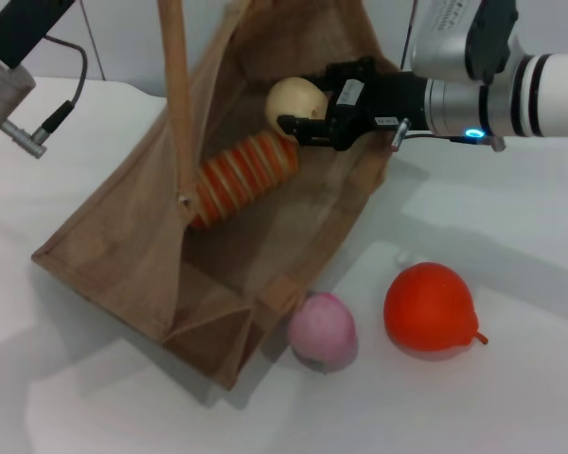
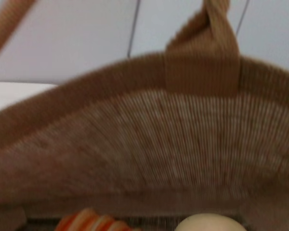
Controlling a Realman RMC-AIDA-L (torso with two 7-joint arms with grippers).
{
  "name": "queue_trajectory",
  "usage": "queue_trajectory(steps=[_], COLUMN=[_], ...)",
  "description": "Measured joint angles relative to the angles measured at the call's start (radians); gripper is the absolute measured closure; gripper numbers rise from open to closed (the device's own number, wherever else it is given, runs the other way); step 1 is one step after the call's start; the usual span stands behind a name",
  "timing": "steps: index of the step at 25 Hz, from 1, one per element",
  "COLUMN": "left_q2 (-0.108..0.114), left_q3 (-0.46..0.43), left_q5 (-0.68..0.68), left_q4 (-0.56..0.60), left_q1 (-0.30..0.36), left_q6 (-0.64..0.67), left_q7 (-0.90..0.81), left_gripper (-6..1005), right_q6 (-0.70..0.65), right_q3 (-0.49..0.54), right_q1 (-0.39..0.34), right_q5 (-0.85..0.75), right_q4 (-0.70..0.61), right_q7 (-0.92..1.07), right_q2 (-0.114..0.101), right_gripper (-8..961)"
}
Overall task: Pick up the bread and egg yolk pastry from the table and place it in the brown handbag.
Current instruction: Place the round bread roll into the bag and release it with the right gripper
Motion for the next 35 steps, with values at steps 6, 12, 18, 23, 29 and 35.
queue_trajectory(steps=[6,12,18,23,29,35], left_q2=[0.0,0.0,-0.001,-0.001,0.001,0.0], left_q3=[0.0,0.0,-0.004,-0.014,-0.027,-0.072], left_q5=[-0.005,-0.003,-0.004,-0.006,-0.01,-0.012], left_q4=[0.0,0.0,-0.002,-0.002,-0.002,-0.002], left_q1=[-0.018,-0.031,-0.023,-0.011,0.006,0.042], left_q6=[-0.009,-0.008,-0.002,0.0,0.01,0.04], left_q7=[-0.005,-0.006,-0.006,-0.006,0.001,0.016], left_gripper=[802,800,799,797,796,794], right_q6=[0.023,0.038,0.04,0.043,0.002,-0.154], right_q3=[-0.001,0.023,0.147,0.201,0.205,0.206], right_q1=[0.032,0.077,0.071,0.065,0.058,0.009], right_q5=[0.002,0.002,0.002,0.001,0.0,-0.002], right_q4=[0.053,0.143,0.211,0.24,0.256,0.245], right_q7=[-0.045,-0.155,-0.349,-0.424,-0.429,-0.43], right_q2=[0.007,0.012,0.01,0.009,0.006,-0.003], right_gripper=[349,350,349,342,199,79])
